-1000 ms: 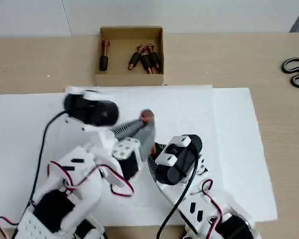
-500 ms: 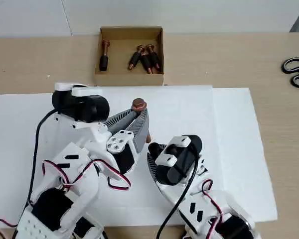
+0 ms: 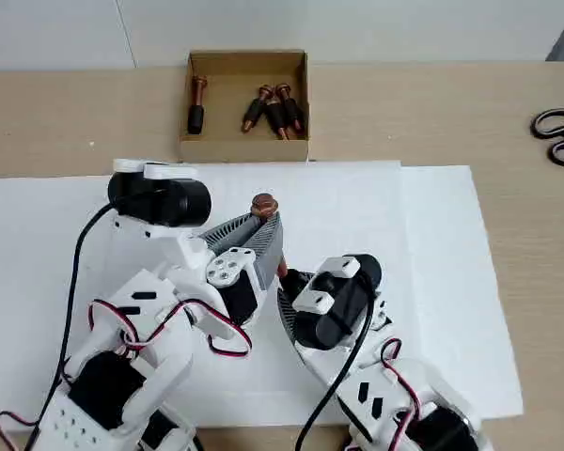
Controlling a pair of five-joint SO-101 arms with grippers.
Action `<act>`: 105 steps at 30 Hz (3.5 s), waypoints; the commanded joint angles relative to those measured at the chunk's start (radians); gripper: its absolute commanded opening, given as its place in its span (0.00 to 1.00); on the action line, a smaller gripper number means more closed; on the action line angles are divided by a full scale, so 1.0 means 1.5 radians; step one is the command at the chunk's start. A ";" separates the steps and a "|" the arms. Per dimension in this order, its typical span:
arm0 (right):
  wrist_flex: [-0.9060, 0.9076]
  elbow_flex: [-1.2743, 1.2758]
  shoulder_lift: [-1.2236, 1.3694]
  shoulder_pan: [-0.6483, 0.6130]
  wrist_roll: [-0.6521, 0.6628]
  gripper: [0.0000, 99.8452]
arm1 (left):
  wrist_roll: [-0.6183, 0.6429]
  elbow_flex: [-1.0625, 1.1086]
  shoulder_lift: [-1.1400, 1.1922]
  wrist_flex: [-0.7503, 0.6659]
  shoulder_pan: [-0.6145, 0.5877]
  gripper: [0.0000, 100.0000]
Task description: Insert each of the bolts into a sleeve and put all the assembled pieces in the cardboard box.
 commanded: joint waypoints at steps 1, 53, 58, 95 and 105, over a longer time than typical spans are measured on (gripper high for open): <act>-0.006 -0.009 -0.006 -0.005 -0.002 0.00 | 0.007 -0.005 -0.002 -0.021 0.001 0.00; -0.004 -0.009 -0.006 -0.036 -0.002 0.00 | -0.006 0.024 -0.001 -0.100 0.034 0.00; -0.004 -0.009 -0.006 -0.036 -0.002 0.00 | -0.008 0.038 -0.001 -0.107 0.034 0.00; -0.004 -0.010 -0.006 -0.033 0.000 0.00 | -0.009 -0.039 -0.007 0.044 0.032 0.00; -0.004 -0.010 -0.006 -0.033 0.000 0.00 | -0.021 -0.055 -0.007 0.109 0.032 0.00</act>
